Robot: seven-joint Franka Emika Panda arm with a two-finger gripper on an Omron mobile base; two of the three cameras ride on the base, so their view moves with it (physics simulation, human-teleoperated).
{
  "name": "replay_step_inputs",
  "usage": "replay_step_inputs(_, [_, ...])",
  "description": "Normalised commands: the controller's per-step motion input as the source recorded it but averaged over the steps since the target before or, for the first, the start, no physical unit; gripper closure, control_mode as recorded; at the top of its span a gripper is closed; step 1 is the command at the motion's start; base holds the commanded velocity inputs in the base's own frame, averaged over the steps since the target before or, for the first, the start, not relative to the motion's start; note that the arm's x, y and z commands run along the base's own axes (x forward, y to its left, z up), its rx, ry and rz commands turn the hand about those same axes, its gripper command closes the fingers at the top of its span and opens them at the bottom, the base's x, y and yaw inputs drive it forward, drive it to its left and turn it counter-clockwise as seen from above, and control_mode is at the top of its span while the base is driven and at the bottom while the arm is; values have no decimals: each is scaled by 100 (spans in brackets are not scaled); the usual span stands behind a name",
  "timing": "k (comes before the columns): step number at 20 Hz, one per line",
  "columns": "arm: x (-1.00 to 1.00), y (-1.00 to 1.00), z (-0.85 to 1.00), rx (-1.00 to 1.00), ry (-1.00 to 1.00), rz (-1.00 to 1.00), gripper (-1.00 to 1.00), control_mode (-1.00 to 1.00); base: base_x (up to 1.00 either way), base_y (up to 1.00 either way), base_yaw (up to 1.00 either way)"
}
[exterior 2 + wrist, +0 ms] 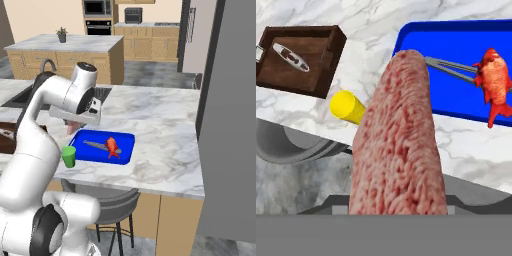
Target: Gather the lemon and mushroom from the fridge and place them on a tray on the dining counter. Then gather the steak and fish from the fridge and place them on the other tray.
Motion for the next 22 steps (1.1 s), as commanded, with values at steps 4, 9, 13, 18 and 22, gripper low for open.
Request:
replay_step_inputs(4, [86, 0, -55, -14, 2, 25, 100, -100, 0, 0, 0])
replay_step_inputs(9, [47, 3, -62, -11, -8, 28, 100, -100, 0, 0, 0])
replay_step_inputs(13, [22, 14, -43, -4, -20, 14, 100, -100, 0, 0, 0])
replay_step_inputs(18, [14, 12, -53, 0, -19, 6, 100, -100, 0, 0, 0])
replay_step_inputs(22, [26, 1, -52, -1, -14, 4, 100, -100, 0, 0, 0])
